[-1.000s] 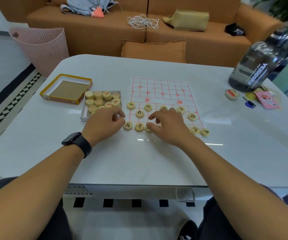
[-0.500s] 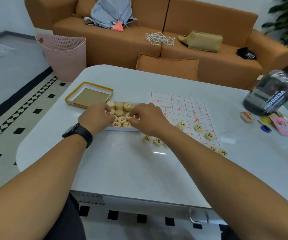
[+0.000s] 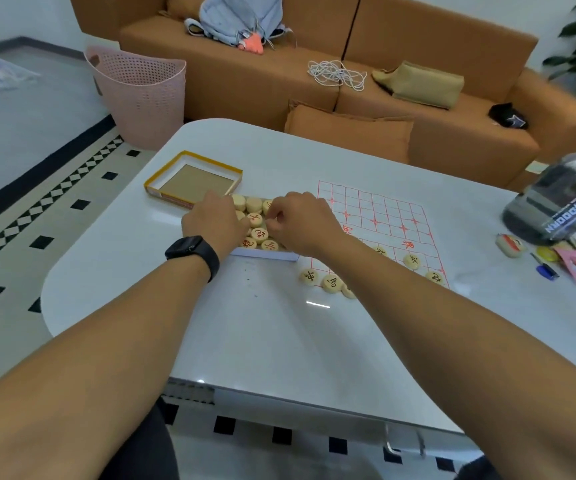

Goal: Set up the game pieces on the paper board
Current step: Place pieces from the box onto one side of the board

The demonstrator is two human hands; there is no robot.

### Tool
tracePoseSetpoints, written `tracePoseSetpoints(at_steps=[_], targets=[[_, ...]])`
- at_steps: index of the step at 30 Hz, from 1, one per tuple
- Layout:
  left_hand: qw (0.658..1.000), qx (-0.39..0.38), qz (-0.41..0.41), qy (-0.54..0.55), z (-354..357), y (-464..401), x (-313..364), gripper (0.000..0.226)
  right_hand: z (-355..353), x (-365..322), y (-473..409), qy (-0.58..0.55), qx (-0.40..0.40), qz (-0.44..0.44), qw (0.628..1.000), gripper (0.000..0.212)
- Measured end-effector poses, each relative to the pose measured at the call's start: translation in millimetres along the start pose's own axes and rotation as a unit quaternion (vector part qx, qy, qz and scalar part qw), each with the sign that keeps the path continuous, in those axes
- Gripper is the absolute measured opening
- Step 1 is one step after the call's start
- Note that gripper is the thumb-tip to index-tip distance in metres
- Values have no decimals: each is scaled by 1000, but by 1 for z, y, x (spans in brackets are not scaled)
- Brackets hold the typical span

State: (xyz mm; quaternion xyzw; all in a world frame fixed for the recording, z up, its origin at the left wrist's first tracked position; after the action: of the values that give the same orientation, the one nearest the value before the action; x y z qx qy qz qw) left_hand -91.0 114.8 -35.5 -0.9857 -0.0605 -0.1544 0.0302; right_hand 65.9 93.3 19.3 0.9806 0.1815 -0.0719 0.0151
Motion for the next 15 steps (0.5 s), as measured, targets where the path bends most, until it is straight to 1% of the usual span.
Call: tracePoseSetpoints(at_steps=[4,10,15], targets=[[1000,-7,7,-22,0,-5,-2,27,-1,4,2,-11,-6,5,1000,26],[998,-41,-19,-51,-4,-10,5,32,-3,7,2,-6,-12,18,1000,26],[995,-93,-39,10,-9,-15,4,24,-7,3,2,-16,-1,17,1000,26]])
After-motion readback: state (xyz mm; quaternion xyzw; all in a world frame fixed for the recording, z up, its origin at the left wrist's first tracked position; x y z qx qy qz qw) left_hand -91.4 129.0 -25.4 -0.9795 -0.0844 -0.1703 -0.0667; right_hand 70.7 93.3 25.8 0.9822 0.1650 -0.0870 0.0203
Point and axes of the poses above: each hand's wrist, its own y-axis away from the middle knuckle, its own z-axis out of the palm, x = y × z, the point moved 4 cm from there along -y, towards the middle knuckle, and after that the axes turned 6 degrees about -x, right-handed, at the moved point
